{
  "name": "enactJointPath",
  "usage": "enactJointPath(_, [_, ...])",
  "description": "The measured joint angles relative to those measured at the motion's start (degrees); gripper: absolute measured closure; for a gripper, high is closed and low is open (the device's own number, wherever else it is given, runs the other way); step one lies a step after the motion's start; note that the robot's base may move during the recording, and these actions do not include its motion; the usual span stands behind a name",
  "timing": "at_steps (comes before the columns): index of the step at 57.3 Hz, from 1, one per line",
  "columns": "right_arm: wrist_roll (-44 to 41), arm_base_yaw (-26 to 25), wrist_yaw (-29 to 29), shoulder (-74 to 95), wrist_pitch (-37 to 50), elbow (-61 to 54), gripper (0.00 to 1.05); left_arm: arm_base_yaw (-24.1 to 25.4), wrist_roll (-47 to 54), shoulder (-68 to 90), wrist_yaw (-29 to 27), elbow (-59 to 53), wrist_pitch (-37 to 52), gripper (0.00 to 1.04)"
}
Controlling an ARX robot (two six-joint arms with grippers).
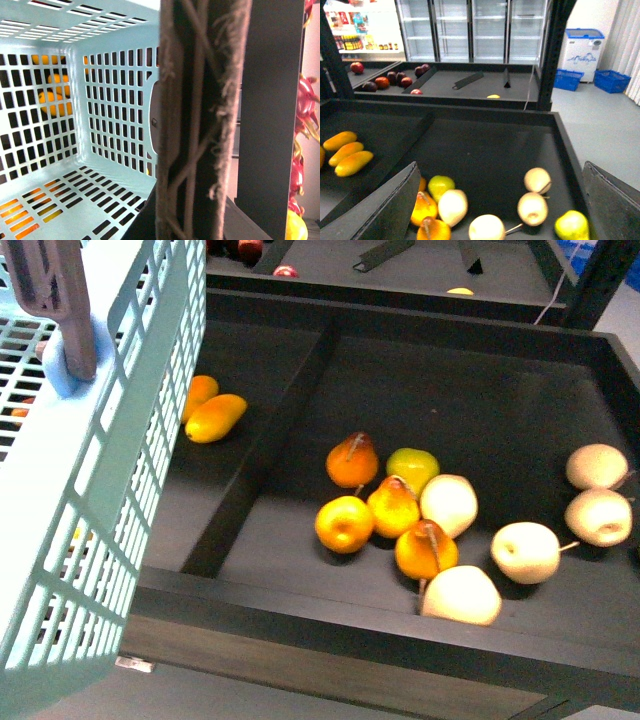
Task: Pick mango and avocado into basket
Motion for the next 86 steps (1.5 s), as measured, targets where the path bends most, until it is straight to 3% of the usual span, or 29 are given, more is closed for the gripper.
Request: enactJointPath(86, [0.0, 0.0, 0.0, 0.0, 0.0, 0.0, 0.08, 0.0, -0.2, 0.0, 0.0, 0.0, 0.0, 0.98])
